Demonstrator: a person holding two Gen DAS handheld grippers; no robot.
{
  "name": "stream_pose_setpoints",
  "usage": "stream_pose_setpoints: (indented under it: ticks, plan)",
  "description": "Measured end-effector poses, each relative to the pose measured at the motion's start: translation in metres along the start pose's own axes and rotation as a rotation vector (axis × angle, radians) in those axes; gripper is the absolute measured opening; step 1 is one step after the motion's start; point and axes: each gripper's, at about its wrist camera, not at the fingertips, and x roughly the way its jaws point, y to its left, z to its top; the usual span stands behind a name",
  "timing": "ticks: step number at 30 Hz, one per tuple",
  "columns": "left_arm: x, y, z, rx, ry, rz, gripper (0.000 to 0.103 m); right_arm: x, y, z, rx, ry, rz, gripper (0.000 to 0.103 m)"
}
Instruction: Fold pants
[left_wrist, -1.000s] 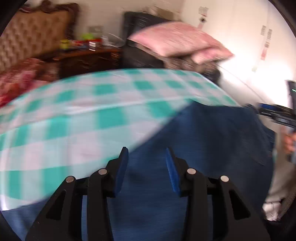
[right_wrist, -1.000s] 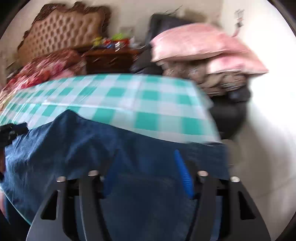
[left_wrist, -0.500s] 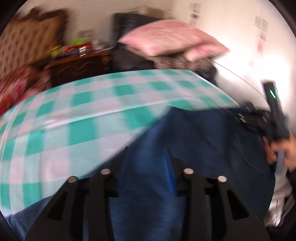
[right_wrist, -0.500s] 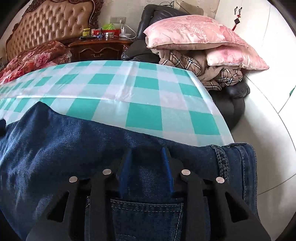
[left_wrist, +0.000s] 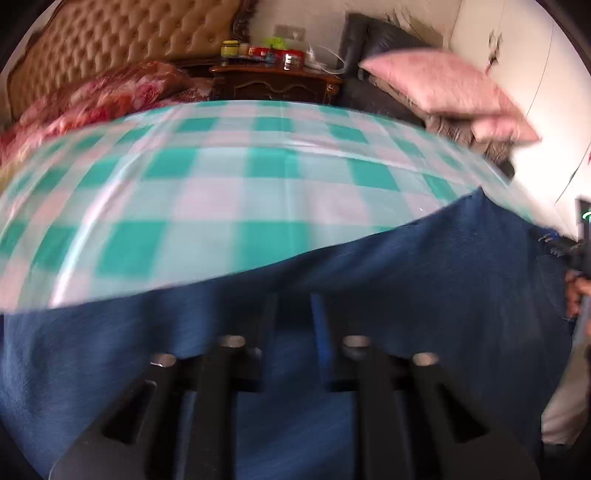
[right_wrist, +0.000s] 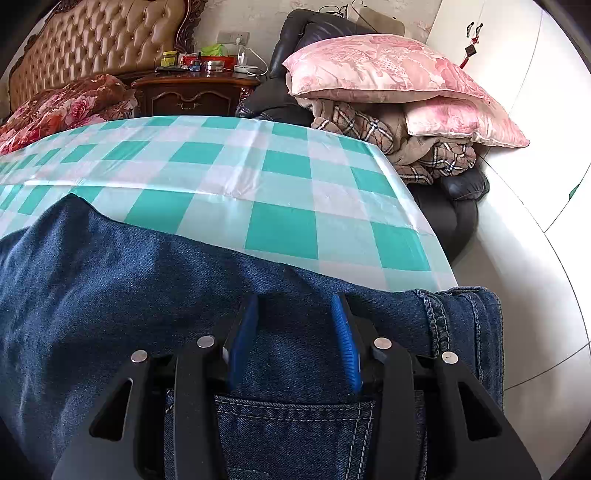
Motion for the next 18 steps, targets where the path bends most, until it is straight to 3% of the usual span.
stream_pose_setpoints:
  ticks: [1, 3, 4, 5, 7, 9, 12, 14, 16, 17, 18]
  plan:
    - [-0.007, 0.022, -0.004, -0.016, -0.008, 0.049, 0.019, 0.000, 0.000, 0.000, -0.001, 0.000, -0.001, 0.039]
    - [-0.023, 0.078, -0.007, -0.065, -0.029, 0.232, 0.027, 0.000, 0.001, 0.000, -0.005, -0.001, -0.007, 0.040]
    - [-0.031, 0.107, -0.010, -0.121, -0.037, 0.319, 0.041, 0.001, 0.001, 0.000, -0.007, 0.000, -0.011, 0.040]
    - [-0.046, 0.144, -0.015, -0.213, -0.049, 0.391, 0.041, 0.001, 0.002, 0.000, -0.008, 0.000, -0.013, 0.040]
    - [-0.079, 0.184, -0.028, -0.296, -0.115, 0.383, 0.041, 0.001, 0.002, 0.000, -0.010, -0.001, -0.016, 0.040]
    - [-0.106, 0.189, -0.041, -0.272, -0.176, 0.316, 0.041, 0.001, 0.002, 0.000, -0.008, 0.001, -0.016, 0.040]
    - [-0.115, 0.161, -0.067, -0.106, -0.151, 0.103, 0.043, 0.001, 0.002, 0.000, -0.012, 0.001, -0.022, 0.043]
    - [-0.109, 0.146, -0.087, -0.005, -0.101, 0.065, 0.044, 0.000, 0.004, 0.000, -0.021, 0.000, -0.043, 0.046]
    - [-0.102, 0.146, -0.101, 0.025, -0.083, 0.122, 0.046, 0.000, 0.007, 0.000, -0.032, 0.000, -0.070, 0.049]
    - [-0.104, 0.161, -0.108, -0.020, -0.108, 0.188, 0.061, 0.000, 0.008, 0.000, -0.039, -0.001, -0.086, 0.054]
    - [-0.108, 0.174, -0.111, -0.086, -0.135, 0.245, 0.057, -0.001, 0.010, 0.001, -0.049, -0.002, -0.105, 0.056]
